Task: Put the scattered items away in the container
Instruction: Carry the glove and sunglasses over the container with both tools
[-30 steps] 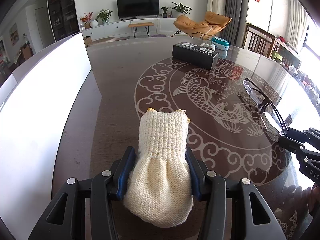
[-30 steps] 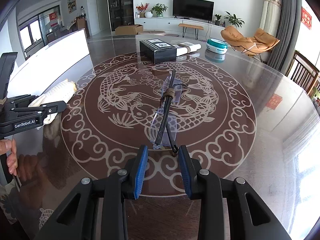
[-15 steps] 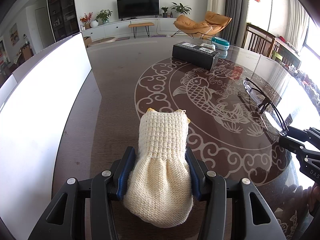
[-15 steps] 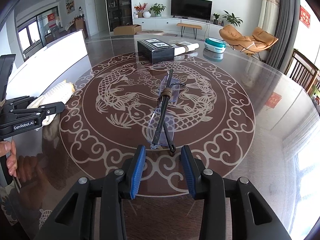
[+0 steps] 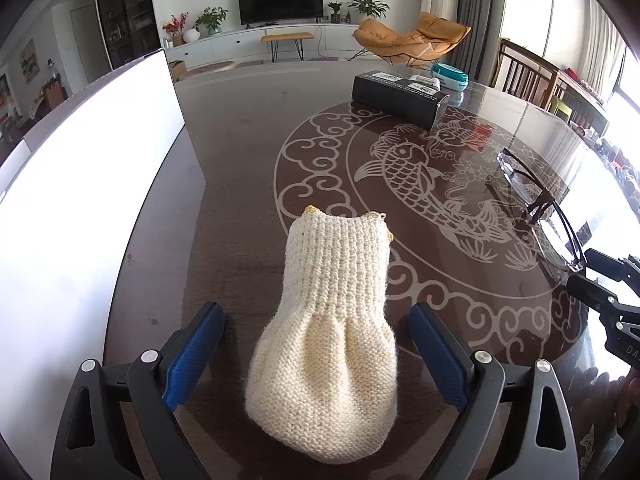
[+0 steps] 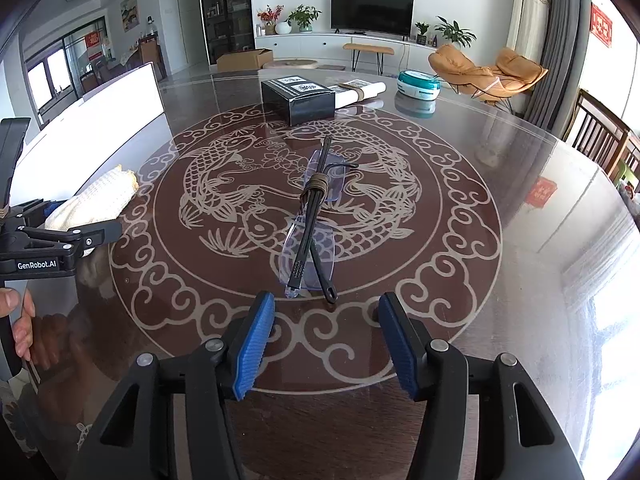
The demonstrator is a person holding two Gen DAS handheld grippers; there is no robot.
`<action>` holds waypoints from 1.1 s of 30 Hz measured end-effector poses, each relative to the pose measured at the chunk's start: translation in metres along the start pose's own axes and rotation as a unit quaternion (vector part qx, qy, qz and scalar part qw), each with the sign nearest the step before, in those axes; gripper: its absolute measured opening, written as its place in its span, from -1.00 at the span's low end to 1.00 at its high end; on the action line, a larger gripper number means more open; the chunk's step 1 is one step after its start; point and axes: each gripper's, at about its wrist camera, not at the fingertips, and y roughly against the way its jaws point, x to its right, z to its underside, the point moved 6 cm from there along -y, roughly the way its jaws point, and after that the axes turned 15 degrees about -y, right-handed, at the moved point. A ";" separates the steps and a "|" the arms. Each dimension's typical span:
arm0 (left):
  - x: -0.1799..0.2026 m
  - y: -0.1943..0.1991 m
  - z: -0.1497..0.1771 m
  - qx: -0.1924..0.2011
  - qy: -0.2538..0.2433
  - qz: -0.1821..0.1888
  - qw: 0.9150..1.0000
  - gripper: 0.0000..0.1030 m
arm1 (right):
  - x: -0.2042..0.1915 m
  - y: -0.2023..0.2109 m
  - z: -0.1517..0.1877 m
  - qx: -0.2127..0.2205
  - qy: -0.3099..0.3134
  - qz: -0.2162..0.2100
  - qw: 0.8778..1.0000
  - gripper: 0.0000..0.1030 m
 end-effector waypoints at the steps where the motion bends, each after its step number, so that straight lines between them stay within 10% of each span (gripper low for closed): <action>1: -0.001 -0.001 0.000 -0.003 0.001 0.001 1.000 1.00 | -0.001 0.000 0.000 -0.001 0.001 -0.001 1.000 0.11; 16: 0.000 -0.001 0.002 -0.011 -0.013 0.017 1.000 1.00 | -0.001 0.001 -0.001 -0.011 -0.009 -0.044 0.999 0.38; 33: 0.010 -0.010 -0.020 -0.058 -0.076 0.042 0.995 1.00 | -0.018 -0.046 -0.075 -0.156 -0.033 -0.063 0.985 0.35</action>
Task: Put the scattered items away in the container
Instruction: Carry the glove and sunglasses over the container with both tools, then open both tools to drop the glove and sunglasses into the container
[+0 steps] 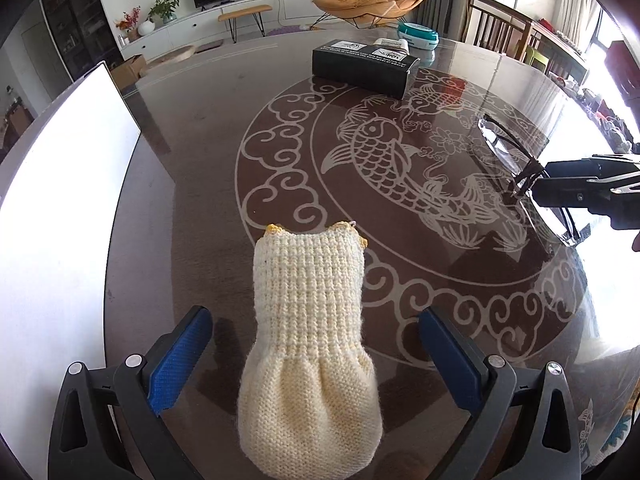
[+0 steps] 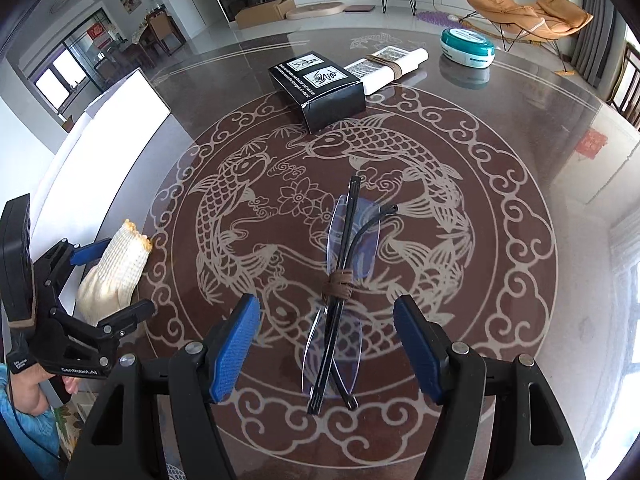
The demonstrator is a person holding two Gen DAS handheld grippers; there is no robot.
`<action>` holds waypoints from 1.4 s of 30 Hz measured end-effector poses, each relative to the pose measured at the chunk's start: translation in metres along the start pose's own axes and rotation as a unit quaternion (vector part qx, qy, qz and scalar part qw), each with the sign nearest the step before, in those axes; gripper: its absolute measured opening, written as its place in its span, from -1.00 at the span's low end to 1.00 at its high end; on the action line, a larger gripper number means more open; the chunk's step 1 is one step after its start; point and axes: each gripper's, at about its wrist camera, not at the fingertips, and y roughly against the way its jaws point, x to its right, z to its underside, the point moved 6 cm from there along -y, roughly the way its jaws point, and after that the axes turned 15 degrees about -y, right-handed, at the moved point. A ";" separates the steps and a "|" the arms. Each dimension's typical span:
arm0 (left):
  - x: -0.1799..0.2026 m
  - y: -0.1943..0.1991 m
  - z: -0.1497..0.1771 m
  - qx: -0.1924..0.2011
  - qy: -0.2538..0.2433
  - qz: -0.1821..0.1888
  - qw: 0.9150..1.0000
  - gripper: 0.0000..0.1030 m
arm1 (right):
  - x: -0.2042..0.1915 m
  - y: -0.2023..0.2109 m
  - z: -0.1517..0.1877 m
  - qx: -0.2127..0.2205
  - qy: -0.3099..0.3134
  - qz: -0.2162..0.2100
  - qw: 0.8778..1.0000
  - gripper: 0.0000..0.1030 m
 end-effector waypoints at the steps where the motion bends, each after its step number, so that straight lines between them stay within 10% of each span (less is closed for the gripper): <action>1: -0.002 -0.001 -0.001 -0.002 0.003 -0.001 1.000 1.00 | -0.001 -0.003 -0.003 -0.004 0.000 0.003 1.000 0.35; 3: -0.005 -0.001 -0.001 0.001 0.011 0.005 1.000 0.80 | -0.002 -0.007 -0.006 -0.008 0.007 0.022 1.000 0.21; 5: -0.009 0.002 -0.002 0.010 0.025 0.005 1.000 0.35 | -0.001 -0.012 -0.006 -0.022 0.010 0.032 0.999 -0.77; 7: -0.013 0.006 -0.003 0.015 0.033 0.015 0.999 -0.16 | -0.002 -0.009 -0.005 -0.018 0.012 0.034 0.999 -0.77; 9: -0.015 0.014 -0.004 0.025 0.041 0.021 0.999 -0.22 | -0.005 -0.003 -0.003 -0.012 0.018 0.033 0.999 -0.77; 33: -0.071 0.163 0.010 0.176 0.117 0.011 0.977 -0.30 | -0.134 0.079 -0.010 0.046 0.131 0.010 0.990 -0.77; 42: -0.187 0.224 0.043 0.189 0.170 -0.051 0.966 -0.30 | -0.265 0.108 -0.025 0.063 0.222 -0.042 0.972 -0.77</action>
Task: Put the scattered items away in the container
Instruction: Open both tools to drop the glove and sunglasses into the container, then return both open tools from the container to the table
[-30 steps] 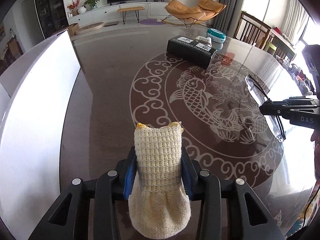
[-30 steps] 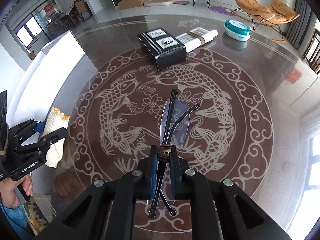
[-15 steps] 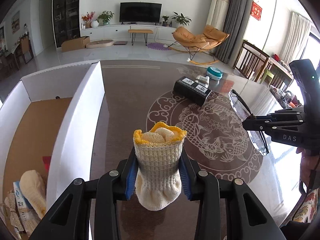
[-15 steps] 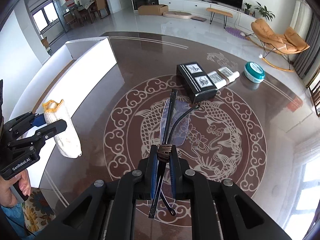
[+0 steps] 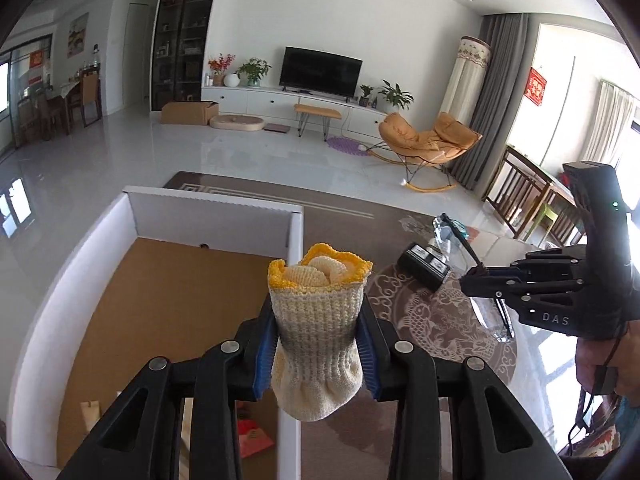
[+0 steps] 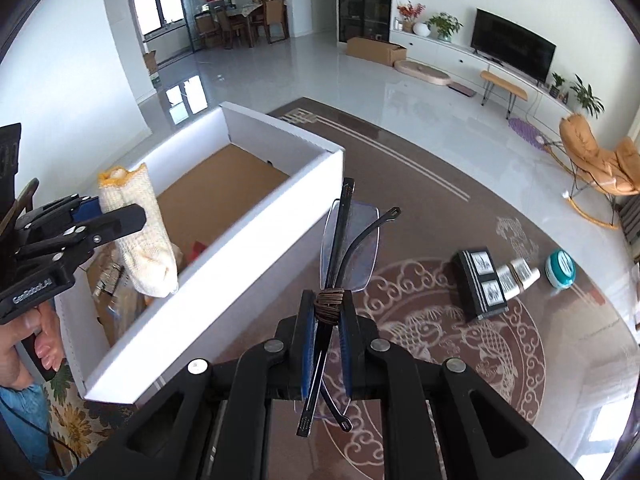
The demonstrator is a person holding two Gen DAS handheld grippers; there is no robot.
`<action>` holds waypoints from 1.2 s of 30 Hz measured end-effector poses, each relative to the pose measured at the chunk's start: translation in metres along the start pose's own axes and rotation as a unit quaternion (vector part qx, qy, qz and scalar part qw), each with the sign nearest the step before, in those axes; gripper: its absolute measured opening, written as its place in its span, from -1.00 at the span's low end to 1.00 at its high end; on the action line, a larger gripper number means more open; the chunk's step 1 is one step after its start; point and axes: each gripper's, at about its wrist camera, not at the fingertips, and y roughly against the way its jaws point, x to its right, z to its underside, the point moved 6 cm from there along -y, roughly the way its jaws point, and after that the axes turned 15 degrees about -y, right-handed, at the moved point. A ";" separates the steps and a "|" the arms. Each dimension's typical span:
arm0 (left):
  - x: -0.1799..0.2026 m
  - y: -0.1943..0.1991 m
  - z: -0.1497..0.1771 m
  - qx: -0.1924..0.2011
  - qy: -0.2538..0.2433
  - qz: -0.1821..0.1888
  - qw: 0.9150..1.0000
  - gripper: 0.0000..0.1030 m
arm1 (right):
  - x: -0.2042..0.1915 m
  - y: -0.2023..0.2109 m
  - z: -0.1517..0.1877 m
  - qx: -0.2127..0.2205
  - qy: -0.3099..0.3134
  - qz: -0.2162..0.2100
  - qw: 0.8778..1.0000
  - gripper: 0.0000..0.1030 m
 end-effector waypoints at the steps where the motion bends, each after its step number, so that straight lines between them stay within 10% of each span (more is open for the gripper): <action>1: -0.018 0.001 0.002 -0.005 0.006 -0.012 1.000 -0.30 | -0.018 -0.001 -0.009 0.004 0.010 -0.013 1.000 -0.77; 14: -0.143 -0.043 0.086 -0.111 0.065 -0.083 0.988 -0.30 | -0.194 -0.108 -0.015 -0.077 0.047 -0.163 0.983 -0.77; 21: -0.149 -0.067 0.106 -0.140 0.075 -0.079 0.984 -0.27 | -0.210 -0.156 0.011 -0.109 0.036 -0.155 0.981 -0.71; 27: -0.153 -0.061 0.103 -0.131 0.077 -0.109 0.982 0.31 | -0.211 -0.151 0.009 -0.088 0.050 -0.147 0.984 -0.14; 31: -0.147 -0.043 0.098 -0.109 0.080 -0.125 0.983 0.34 | -0.194 -0.134 0.002 -0.057 0.056 -0.139 0.987 0.41; 36: -0.100 -0.020 0.080 -0.080 0.040 -0.109 0.990 0.39 | -0.140 -0.114 -0.006 -0.019 0.071 -0.084 0.994 0.46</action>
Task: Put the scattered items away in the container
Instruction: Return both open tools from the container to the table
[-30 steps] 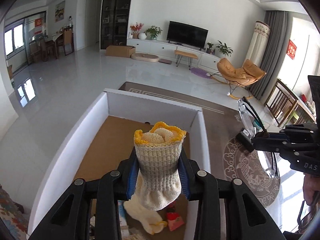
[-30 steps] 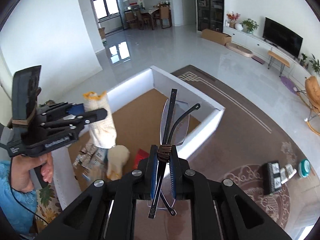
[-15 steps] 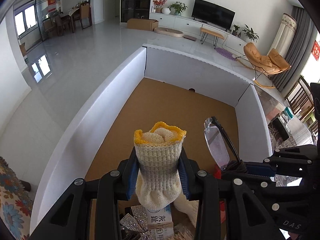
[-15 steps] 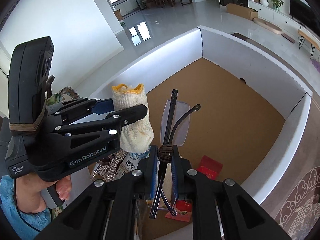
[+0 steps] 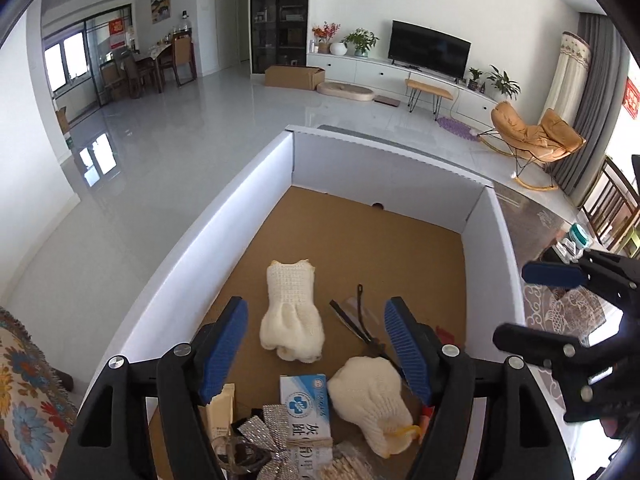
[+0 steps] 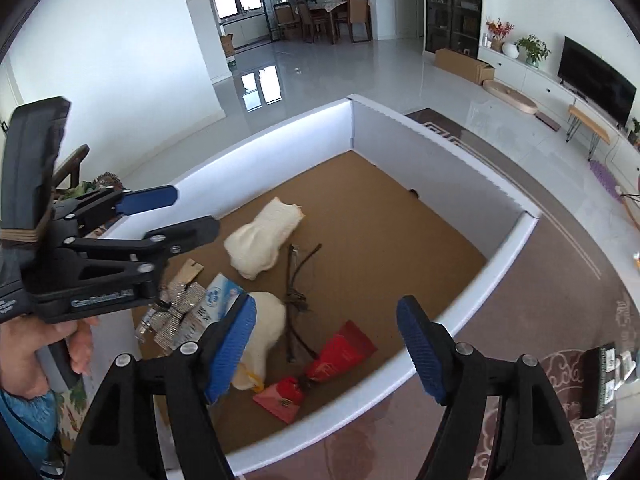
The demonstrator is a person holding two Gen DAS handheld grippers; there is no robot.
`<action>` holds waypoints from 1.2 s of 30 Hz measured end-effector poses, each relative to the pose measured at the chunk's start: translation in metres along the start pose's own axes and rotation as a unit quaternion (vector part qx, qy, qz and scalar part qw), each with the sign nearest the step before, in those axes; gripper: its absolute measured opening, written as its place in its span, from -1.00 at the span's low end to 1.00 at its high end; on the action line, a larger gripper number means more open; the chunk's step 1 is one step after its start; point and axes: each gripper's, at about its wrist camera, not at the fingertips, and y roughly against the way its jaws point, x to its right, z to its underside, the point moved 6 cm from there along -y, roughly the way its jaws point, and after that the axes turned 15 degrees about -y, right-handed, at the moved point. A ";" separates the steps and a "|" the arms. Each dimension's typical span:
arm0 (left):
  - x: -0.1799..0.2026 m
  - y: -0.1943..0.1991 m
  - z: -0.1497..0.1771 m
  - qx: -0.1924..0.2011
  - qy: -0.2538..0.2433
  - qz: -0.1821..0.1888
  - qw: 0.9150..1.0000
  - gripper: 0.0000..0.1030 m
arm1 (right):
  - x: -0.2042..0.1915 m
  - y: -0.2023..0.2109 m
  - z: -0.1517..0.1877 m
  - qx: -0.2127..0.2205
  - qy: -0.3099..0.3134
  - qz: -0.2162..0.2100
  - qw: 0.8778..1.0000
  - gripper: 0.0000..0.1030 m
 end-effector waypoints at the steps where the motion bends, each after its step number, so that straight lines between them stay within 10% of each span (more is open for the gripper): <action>1: 0.013 0.008 -0.002 0.007 -0.009 0.010 1.000 0.45 | 0.016 0.006 0.001 0.006 -0.007 0.012 1.000 0.52; 9: 0.160 0.060 -0.001 0.048 -0.104 0.112 0.987 0.90 | 0.198 0.062 0.085 0.076 -0.158 0.110 0.978 0.72; 15: 0.276 0.015 0.035 -0.007 -0.167 0.162 0.973 0.97 | 0.308 0.097 0.184 0.084 -0.242 0.195 0.947 0.72; 36: 0.378 -0.105 0.030 -0.038 -0.172 0.115 0.978 0.99 | 0.368 0.109 0.251 0.090 -0.281 0.254 0.921 0.76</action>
